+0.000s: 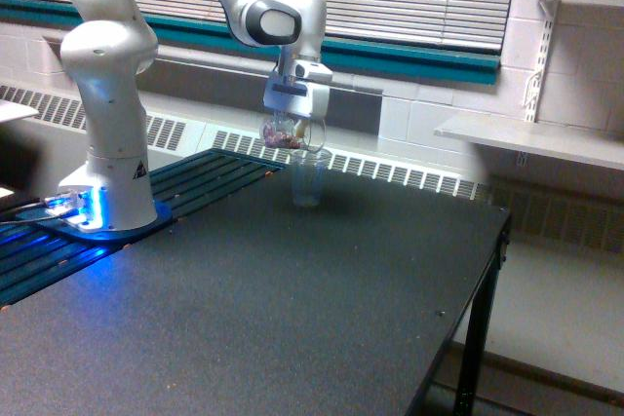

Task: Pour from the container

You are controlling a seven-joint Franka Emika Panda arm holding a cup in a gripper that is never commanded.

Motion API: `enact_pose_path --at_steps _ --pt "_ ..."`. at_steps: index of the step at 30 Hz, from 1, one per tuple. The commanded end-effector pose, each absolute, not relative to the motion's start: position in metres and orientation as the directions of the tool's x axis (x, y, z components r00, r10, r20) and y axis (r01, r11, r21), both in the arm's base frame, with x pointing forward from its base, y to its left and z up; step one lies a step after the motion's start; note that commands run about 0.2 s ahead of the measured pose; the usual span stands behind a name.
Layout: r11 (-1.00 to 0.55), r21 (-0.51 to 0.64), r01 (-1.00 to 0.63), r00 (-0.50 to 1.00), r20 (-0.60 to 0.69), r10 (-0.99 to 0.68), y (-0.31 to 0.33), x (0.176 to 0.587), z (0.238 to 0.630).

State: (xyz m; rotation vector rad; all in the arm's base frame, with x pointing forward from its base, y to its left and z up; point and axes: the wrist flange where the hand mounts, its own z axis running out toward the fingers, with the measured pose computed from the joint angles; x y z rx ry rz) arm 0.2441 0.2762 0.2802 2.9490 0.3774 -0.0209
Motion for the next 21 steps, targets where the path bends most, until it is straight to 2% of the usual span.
enact_pose_path --at_steps 1,21 --pt "-0.941 0.183 0.284 0.959 -0.055 0.279 0.2785 0.2477 0.2836" --pt "-0.911 0.221 0.349 0.936 -0.128 0.328 0.2843 0.2451 0.2763"
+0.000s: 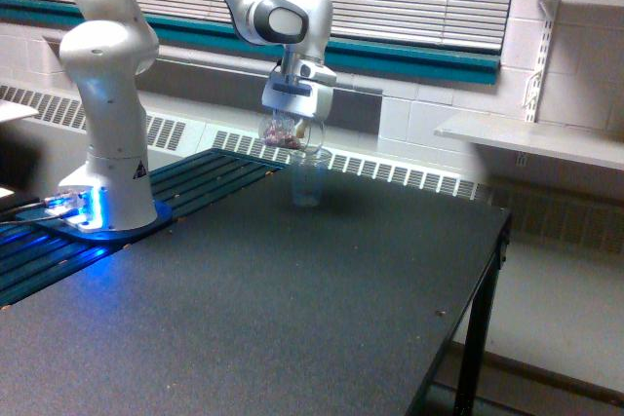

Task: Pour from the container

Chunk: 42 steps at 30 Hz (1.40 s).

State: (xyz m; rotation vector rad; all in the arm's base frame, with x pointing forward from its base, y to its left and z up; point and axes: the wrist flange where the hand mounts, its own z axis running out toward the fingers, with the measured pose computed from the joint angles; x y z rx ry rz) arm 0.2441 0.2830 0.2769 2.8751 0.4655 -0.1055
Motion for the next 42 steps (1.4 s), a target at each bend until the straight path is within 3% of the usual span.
enact_pose_path --at_steps 1,27,42 --pt "-0.91 0.222 0.352 0.935 -0.131 0.33 0.284 0.245 0.276" --pt "-0.899 0.242 0.364 0.931 -0.133 0.341 0.294 0.25 0.282" --pt "-0.929 0.222 0.296 0.955 -0.045 0.294 0.291 0.27 0.307"
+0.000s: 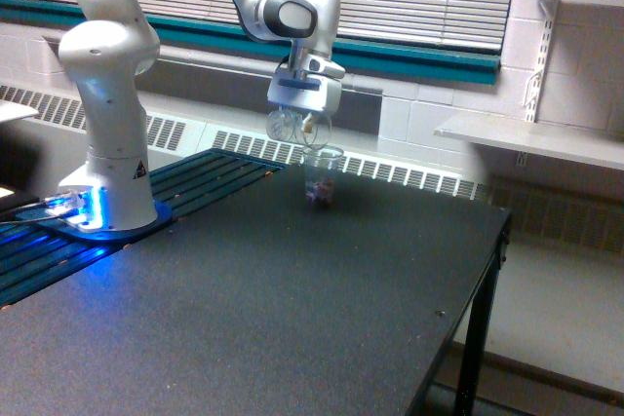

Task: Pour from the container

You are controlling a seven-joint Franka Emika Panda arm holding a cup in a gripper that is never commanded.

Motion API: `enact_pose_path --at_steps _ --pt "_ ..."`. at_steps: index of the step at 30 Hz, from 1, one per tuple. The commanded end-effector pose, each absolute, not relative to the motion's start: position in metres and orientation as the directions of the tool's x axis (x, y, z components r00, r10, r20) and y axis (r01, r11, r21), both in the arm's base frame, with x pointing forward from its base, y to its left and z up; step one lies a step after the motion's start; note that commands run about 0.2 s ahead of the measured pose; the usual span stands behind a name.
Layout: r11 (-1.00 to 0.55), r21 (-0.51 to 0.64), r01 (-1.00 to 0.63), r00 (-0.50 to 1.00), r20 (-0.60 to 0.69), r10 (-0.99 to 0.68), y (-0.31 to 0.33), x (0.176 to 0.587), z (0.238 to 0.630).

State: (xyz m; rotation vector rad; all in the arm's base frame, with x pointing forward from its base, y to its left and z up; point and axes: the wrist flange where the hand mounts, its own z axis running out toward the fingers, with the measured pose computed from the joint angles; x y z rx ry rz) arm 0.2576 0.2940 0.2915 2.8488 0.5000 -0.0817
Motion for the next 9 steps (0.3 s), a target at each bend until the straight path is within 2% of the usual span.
enact_pose_path --at_steps 1,9 --pt "-0.931 0.22 0.293 0.956 -0.04 0.291 0.2901 0.2711 0.3085" --pt "-0.944 0.19 0.27 0.962 -0.012 0.272 0.2871 0.2749 0.3157"
